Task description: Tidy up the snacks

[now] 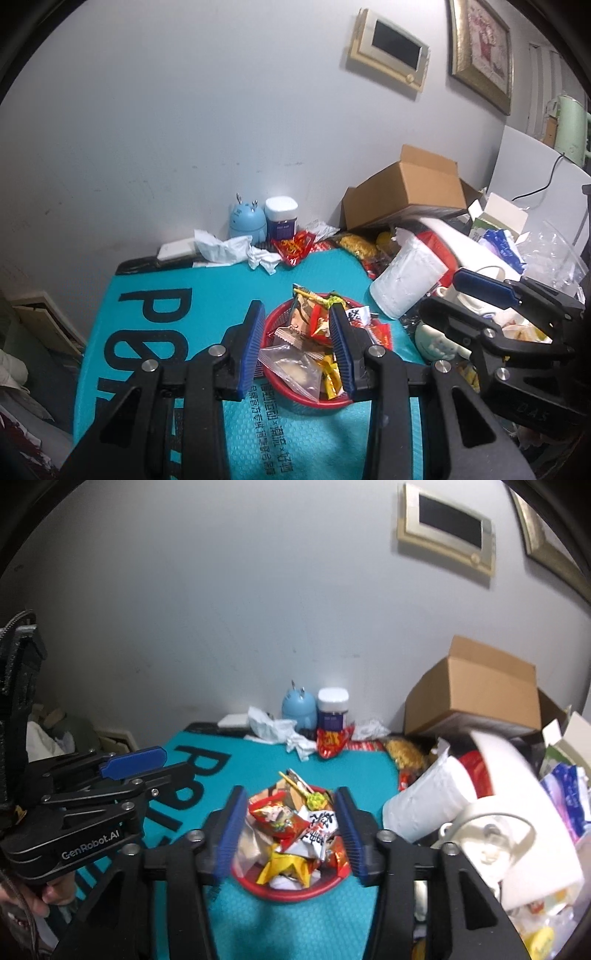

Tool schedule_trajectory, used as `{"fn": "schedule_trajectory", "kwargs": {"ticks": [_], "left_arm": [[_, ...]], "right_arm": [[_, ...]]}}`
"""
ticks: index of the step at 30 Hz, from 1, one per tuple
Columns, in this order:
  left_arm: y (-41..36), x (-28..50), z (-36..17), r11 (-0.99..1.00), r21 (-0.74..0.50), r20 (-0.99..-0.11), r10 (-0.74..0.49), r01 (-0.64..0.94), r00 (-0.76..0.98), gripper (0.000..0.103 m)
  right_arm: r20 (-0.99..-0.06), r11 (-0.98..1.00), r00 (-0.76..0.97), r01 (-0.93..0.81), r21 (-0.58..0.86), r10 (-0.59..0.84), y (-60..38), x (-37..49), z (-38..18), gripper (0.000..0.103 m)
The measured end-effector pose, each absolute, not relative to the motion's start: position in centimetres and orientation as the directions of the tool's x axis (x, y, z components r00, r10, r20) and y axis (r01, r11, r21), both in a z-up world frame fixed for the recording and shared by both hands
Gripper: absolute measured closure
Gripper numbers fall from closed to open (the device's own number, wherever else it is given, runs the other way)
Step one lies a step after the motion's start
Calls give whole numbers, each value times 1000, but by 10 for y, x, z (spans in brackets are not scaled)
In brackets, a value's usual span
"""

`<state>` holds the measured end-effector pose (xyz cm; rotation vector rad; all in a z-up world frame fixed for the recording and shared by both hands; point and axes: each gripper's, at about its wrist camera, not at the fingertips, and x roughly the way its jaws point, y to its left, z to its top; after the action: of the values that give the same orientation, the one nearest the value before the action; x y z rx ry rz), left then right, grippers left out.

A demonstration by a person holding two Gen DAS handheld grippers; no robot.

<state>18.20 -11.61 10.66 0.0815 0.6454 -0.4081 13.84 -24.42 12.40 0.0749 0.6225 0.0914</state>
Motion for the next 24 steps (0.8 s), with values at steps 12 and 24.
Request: {"fn": "schedule_trajectory", "kwargs": {"ticks": [12, 24], "left_arm": [[-110, 127, 122, 908, -50, -560, -371, 416, 741, 50], [-108, 80, 100, 916, -41, -575, -349, 399, 740, 50]], "right_arm": [[-526, 997, 848, -44, 59, 69, -239, 79, 141, 20], [-564, 997, 823, -18, 77, 59, -237, 37, 114, 17]]}}
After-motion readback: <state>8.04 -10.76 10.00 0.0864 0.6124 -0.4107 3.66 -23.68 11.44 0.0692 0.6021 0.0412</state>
